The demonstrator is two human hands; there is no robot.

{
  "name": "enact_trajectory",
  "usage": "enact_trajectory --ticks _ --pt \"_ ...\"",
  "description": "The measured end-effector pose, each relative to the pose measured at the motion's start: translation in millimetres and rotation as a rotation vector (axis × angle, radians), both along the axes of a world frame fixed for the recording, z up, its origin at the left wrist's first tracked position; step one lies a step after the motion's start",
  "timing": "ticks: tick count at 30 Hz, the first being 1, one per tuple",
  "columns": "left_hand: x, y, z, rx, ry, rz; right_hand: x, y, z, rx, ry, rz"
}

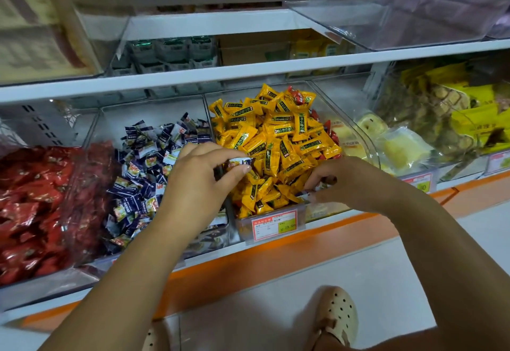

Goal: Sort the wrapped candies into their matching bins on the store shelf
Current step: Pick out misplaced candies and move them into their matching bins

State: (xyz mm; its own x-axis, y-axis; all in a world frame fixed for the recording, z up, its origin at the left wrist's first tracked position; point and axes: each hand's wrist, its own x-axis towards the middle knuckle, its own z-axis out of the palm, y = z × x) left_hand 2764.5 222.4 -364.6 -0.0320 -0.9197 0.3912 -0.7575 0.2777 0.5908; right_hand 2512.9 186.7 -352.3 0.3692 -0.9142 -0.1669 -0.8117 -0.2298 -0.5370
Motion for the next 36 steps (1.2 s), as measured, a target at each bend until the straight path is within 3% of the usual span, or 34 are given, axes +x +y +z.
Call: enact_trajectory --ticks 5,10,13,16,19,21,23,25,27,32,34,36 --pt "12 0 2 0.039 0.065 0.113 24 4 16 -0.096 -0.186 -0.063" --pt "48 3 10 -0.058 0.19 0.351 92 -2 28 -0.223 -0.461 -0.095" --pt "87 0 8 -0.022 0.117 0.458 139 -6 26 -0.186 -0.533 -0.032" --pt "106 1 6 0.1 0.014 0.498 167 -9 16 -0.152 -0.487 0.081" --pt "94 6 9 0.117 -0.062 0.414 154 -21 18 -0.385 -0.376 -0.093" --pt "75 10 10 0.119 -0.056 0.294 125 -35 15 -0.543 -0.105 -0.232" --pt "56 12 7 0.162 -0.047 0.143 92 -46 6 -0.414 0.149 -0.343" --pt "39 12 2 0.21 -0.062 0.025 73 -47 -7 -0.186 0.222 -0.389" --pt "24 9 -3 0.214 -0.106 -0.04 74 -42 -23 -0.152 0.275 -0.341" --pt "-5 -2 -14 0.138 -0.212 -0.062 100 -21 -30 -0.186 0.149 -0.128" --pt "-14 -5 -15 0.157 -0.194 -0.068 92 -21 -20 -0.179 -0.011 -0.109" --pt "-19 -7 -15 0.183 -0.182 -0.074 75 -27 -8 -0.304 -0.206 -0.188"
